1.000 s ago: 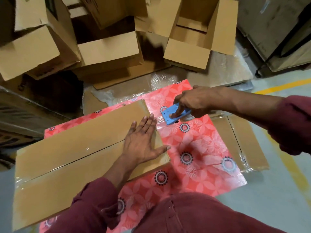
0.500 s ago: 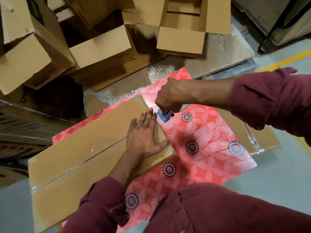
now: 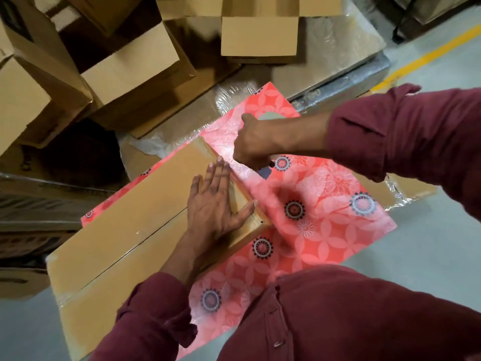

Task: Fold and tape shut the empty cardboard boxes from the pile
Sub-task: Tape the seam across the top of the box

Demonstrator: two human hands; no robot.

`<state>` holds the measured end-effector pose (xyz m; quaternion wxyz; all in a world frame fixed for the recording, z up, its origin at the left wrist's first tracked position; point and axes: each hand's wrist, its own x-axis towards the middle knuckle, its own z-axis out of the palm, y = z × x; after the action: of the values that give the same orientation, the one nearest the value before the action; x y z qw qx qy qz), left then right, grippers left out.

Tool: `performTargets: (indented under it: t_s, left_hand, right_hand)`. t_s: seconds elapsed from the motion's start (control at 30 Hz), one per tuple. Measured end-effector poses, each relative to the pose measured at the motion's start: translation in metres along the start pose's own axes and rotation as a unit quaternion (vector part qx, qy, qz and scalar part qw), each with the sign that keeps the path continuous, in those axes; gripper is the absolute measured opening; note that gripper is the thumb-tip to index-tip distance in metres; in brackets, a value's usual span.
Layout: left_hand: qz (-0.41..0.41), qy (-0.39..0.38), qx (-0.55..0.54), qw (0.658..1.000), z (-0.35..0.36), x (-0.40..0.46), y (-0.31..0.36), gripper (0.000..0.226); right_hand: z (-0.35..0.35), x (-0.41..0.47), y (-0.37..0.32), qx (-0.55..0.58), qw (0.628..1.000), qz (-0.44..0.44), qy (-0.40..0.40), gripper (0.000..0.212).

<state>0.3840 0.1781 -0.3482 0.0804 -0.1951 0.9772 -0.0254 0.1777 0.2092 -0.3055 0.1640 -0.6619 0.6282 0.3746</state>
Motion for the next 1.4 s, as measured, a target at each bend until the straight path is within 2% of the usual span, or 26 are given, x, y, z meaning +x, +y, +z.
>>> performTargets:
  t_s: [0.07, 0.17, 0.2, 0.3, 0.4, 0.57, 0.7, 0.8, 0.87, 0.93, 0.97, 1.03, 1.07, 1.1, 1.17, 1.2, 1.23, 1.27, 1.33, 1.4]
  left_hand:
    - [-0.009, -0.013, -0.006, 1.000, 0.004, -0.002, -0.002, 0.112]
    - [-0.003, -0.021, 0.009, 1.000, 0.001, -0.001, 0.000, 0.112]
    - [0.005, -0.025, 0.024, 0.999, -0.001, 0.001, 0.001, 0.113]
    - [0.013, -0.058, 0.092, 0.994, -0.019, 0.011, 0.005, 0.123]
    - [0.037, -0.076, 0.146, 0.986, -0.030, 0.022, 0.009, 0.132]
    - [0.104, -0.101, 0.198, 0.970, -0.027, 0.041, 0.018, 0.113]
    - [0.123, -0.158, 0.210, 0.957, -0.026, 0.056, 0.027, 0.114]
    - [0.058, -0.132, 0.122, 0.982, -0.035, 0.059, 0.028, 0.104]
    - [-0.018, -0.045, 0.023, 0.999, -0.037, 0.055, 0.020, 0.093]
    - [-0.102, 0.024, -0.068, 0.992, -0.035, 0.048, 0.004, 0.082]
    - [-0.139, 0.047, -0.108, 0.983, -0.031, 0.043, -0.006, 0.079]
    - [-0.187, 0.085, -0.158, 0.966, -0.021, 0.033, -0.021, 0.073]
    - [-0.199, 0.100, -0.168, 0.960, -0.014, 0.028, -0.026, 0.072]
    - [-0.207, 0.114, -0.176, 0.956, -0.009, 0.024, -0.029, 0.071]
    - [-0.218, 0.141, -0.199, 0.945, -0.001, 0.018, -0.031, 0.071]
    - [-0.220, 0.155, -0.214, 0.939, 0.002, 0.015, -0.030, 0.071]
    - [-0.217, 0.167, -0.230, 0.934, 0.004, 0.013, -0.028, 0.071]
    - [-0.211, 0.175, -0.249, 0.929, 0.007, 0.011, -0.026, 0.070]
    - [-0.189, 0.162, -0.283, 0.926, 0.013, 0.008, -0.023, 0.069]
    - [-0.163, 0.129, -0.298, 0.932, 0.020, 0.006, -0.020, 0.069]
  right_hand:
    - [0.023, 0.011, 0.006, 0.085, 0.996, -0.013, -0.021, 0.019]
    - [0.064, 0.027, 0.020, 0.228, 0.967, -0.073, -0.086, 0.019]
    - [0.072, 0.029, 0.023, 0.254, 0.958, -0.099, -0.088, 0.025]
    - [0.091, 0.022, 0.023, 0.255, 0.955, -0.125, -0.082, 0.045]
    - [0.103, 0.021, 0.023, 0.271, 0.953, -0.116, -0.076, 0.049]
    - [0.118, 0.030, 0.036, 0.326, 0.938, -0.103, -0.063, 0.058]
    - [0.119, 0.031, 0.042, 0.368, 0.923, -0.091, -0.071, 0.063]
    - [0.122, 0.041, 0.046, 0.403, 0.910, -0.063, -0.079, 0.064]
    - [0.127, 0.046, 0.047, 0.445, 0.888, -0.046, -0.106, 0.064]
    - [0.128, 0.044, 0.041, 0.498, 0.860, -0.016, -0.110, 0.054]
    - [0.125, 0.041, 0.037, 0.483, 0.870, -0.003, -0.096, 0.052]
    - [0.123, 0.040, 0.027, 0.407, 0.912, 0.034, -0.029, 0.071]
    - [0.117, 0.036, 0.018, 0.414, 0.909, 0.022, 0.026, 0.076]
    - [0.107, 0.031, 0.005, 0.492, 0.866, -0.003, 0.088, 0.074]
    - [0.081, 0.023, -0.030, 0.708, 0.684, -0.040, 0.173, 0.066]
    - [0.065, 0.019, -0.050, 0.771, 0.604, -0.048, 0.194, 0.068]
    - [0.053, 0.015, -0.069, 0.804, 0.553, -0.048, 0.212, 0.073]
    - [0.047, 0.017, -0.087, 0.818, 0.525, -0.052, 0.229, 0.079]
    - [0.051, 0.028, -0.114, 0.818, 0.521, -0.058, 0.237, 0.088]
    - [0.072, 0.043, -0.130, 0.839, 0.511, -0.050, 0.181, 0.097]
